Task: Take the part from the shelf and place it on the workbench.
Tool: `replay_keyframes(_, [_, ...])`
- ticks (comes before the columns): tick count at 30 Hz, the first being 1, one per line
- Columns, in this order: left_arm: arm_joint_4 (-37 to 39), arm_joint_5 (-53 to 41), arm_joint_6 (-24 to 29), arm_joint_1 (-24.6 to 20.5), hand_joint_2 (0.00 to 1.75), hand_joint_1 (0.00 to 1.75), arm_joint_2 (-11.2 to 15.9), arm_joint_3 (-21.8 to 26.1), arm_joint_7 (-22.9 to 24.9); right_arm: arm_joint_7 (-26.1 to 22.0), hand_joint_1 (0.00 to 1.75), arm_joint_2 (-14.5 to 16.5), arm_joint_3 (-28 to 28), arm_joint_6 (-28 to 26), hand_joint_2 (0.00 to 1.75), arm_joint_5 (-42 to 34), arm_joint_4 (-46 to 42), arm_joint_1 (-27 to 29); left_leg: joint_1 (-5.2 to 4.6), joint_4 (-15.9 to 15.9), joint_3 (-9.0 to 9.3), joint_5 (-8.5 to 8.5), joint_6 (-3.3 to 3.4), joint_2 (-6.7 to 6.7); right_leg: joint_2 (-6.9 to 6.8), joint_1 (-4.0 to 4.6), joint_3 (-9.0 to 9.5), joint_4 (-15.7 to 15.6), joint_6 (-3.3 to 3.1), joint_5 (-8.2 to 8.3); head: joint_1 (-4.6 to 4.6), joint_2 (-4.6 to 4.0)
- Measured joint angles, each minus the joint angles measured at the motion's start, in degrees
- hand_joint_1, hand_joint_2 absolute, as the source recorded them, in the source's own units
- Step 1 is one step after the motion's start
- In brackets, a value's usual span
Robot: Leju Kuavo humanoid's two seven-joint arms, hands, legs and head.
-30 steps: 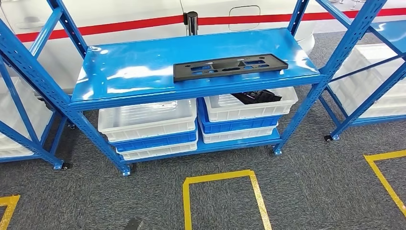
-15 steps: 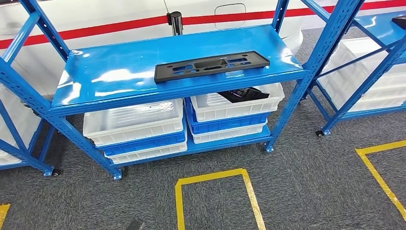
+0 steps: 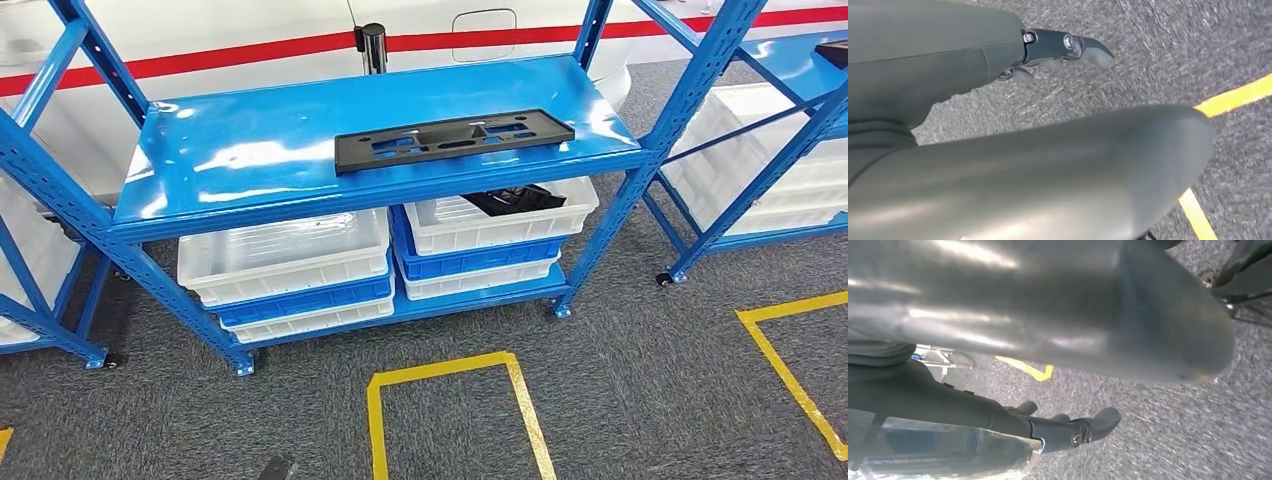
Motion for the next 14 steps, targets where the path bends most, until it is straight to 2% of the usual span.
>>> replay_keyframes(1, [0.0,0.0,0.0,0.0,0.0,0.0,0.0,0.0,0.0,0.0,0.0,0.0,0.0,0.0,0.0,0.0,0.0,0.0,-0.09,0.3,0.06,-0.29,-0.39,0.03,-0.18,-0.05,1.4,-2.7,-0.05,0.86,0.07,-0.01])
replay_keyframes(2, [0.0,0.0,0.0,0.0,0.0,0.0,0.0,0.0,0.0,0.0,0.0,0.0,0.0,0.0,0.0,0.0,0.0,-0.1,-0.19,0.5,0.07,-0.53,-0.82,0.06,-0.27,0.0,2.07,-4.1,-0.45,1.19,0.03,0.0])
replay_keyframes(4, [0.0,0.0,0.0,-0.1,0.0,0.0,0.0,0.0,0.0,0.0,0.0,0.1,0.0,0.0,0.0,0.0,0.0,0.0,-0.21,0.8,0.03,-0.81,-1.44,0.09,-0.11,0.23,2.21,-4.1,-1.44,1.14,-0.11,0.0])
replay_keyframes(6, [0.0,-0.1,-0.1,-0.1,0.0,0.0,0.0,0.0,0.1,0.0,0.0,0.0,0.0,0.0,0.0,0.0,0.0,0.0,0.06,1.5,-0.21,-1.43,-1.98,-0.04,0.03,0.0,2.27,-4.1,-2.14,1.17,-0.25,0.0])
replay_keyframes(8, [0.0,-0.1,-0.1,-0.1,0.0,0.0,0.0,0.0,0.1,0.0,0.0,0.1,-0.1,0.1,0.0,-0.4,0.0,0.0,0.36,5.8,-2.17,-4.06,-2.67,-0.25,0.13,-0.23,2.35,-4.2,-2.67,1.21,-0.35,0.01])
replay_keyframes(10, [0.0,-0.1,-0.1,-0.1,0.0,0.0,0.0,0.0,0.2,0.0,0.0,0.1,-0.6,0.4,0.0,-1.1,0.0,-0.1,0.54,13.2,-5.96,-7.39,-3.17,-0.33,0.15,-0.08,2.37,-4.1,-3.0,1.11,-0.42,0.01])
replay_keyframes(11, [0.0,-0.1,-0.1,0.0,0.0,0.0,0.0,0.0,0.3,0.0,0.0,0.1,-1.0,0.7,0.0,-1.5,0.0,-0.1,0.6,15.8,-7.51,-8.02,-3.25,-0.34,0.17,0.0,2.39,-4.1,-3.1,1.05,-0.42,0.01])
replay_keyframes(12, [0.0,-0.2,-0.2,0.0,0.0,0.0,0.0,0.0,0.3,0.0,0.0,0.1,-1.3,0.9,0.0,-1.7,0.0,0.0,0.65,16.6,-8.21,-7.52,-3.21,-0.33,0.24,0.06,2.45,-4.1,-3.16,1.0,-0.42,0.01])
replay_keyframes(14, [0.0,-0.2,-0.2,0.1,0.0,0.0,0.0,0.0,0.3,0.0,0.0,0.1,-1.7,1.4,0.0,-1.9,0.0,0.0,0.68,14.0,-7.45,-4.97,-2.96,-0.34,0.43,0.11,2.61,-4.1,-3.21,0.93,-0.42,0.0])
